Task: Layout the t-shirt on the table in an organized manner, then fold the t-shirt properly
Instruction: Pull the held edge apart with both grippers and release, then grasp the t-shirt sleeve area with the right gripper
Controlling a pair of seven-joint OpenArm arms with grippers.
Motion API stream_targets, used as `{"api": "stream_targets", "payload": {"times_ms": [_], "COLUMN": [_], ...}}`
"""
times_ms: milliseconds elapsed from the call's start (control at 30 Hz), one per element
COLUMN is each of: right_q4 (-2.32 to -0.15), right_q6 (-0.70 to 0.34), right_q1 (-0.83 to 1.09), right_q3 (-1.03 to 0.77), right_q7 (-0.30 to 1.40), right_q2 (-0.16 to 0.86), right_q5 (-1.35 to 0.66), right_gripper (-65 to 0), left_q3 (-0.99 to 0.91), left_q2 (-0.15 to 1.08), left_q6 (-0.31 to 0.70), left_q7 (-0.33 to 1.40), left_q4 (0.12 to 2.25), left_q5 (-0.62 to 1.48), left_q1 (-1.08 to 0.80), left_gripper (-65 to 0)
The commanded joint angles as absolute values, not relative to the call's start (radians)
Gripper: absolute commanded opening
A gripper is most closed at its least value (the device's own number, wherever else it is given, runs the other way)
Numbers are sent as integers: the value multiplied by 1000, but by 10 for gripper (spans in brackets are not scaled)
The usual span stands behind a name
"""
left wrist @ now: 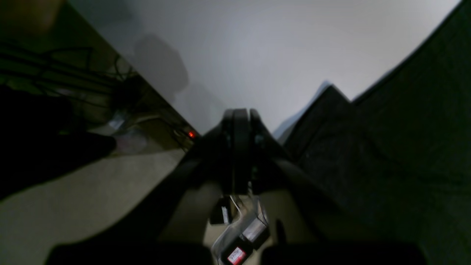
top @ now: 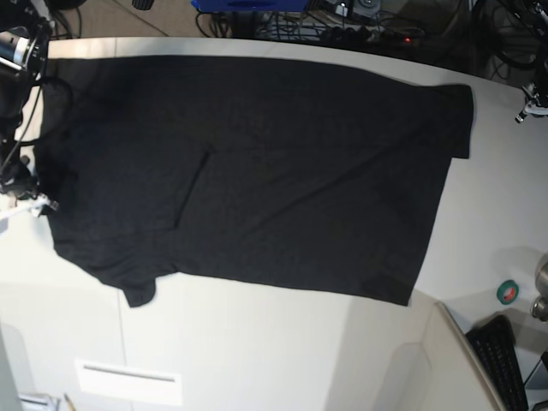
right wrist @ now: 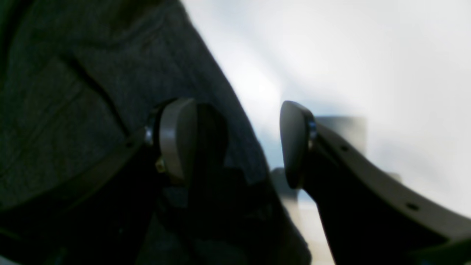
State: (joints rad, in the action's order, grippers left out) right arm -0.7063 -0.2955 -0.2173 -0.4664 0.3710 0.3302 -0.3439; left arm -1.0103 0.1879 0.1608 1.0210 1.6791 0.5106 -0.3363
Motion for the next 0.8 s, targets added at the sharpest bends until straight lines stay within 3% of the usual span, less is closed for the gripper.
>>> {"api": "stream_targets", "payload": {"times_ms": [0,200,300,400,600,767], "right_q4": [-714,-714,-719,-719,-846,-1027], "right_q6": [-298,-298,-298,-298,-295,-292], "right_q1": [-232,-217,-209,-211,-180,-111], "right_q3": [-467,-401,-394,-398,-403,-403], "right_q7": [360,360,355,355,360,423], "right_q2": [344,341,332,332,328,308], "right_q5": [-351,-351,-351,-351,-352,-354], "right_gripper": [-314,-347,-453,-641,-650,-650], "left_q3": [-1017,-1017,-1017,-1010,-914,-868], "left_q2": [208,208,208,208,208,208], "left_q6": [163,163,163,163,173,351], "left_q7": [1004,1004,1004,1004,1000,998], "left_q4": [1689,1685,1685,1687,1698,1701], "left_q5": [518,518,518,518,519,516], "left_q1": [-338,-337,-337,-335,-337,-312], "left_gripper": [-650,-650,-650,-650,-650,-650]}}
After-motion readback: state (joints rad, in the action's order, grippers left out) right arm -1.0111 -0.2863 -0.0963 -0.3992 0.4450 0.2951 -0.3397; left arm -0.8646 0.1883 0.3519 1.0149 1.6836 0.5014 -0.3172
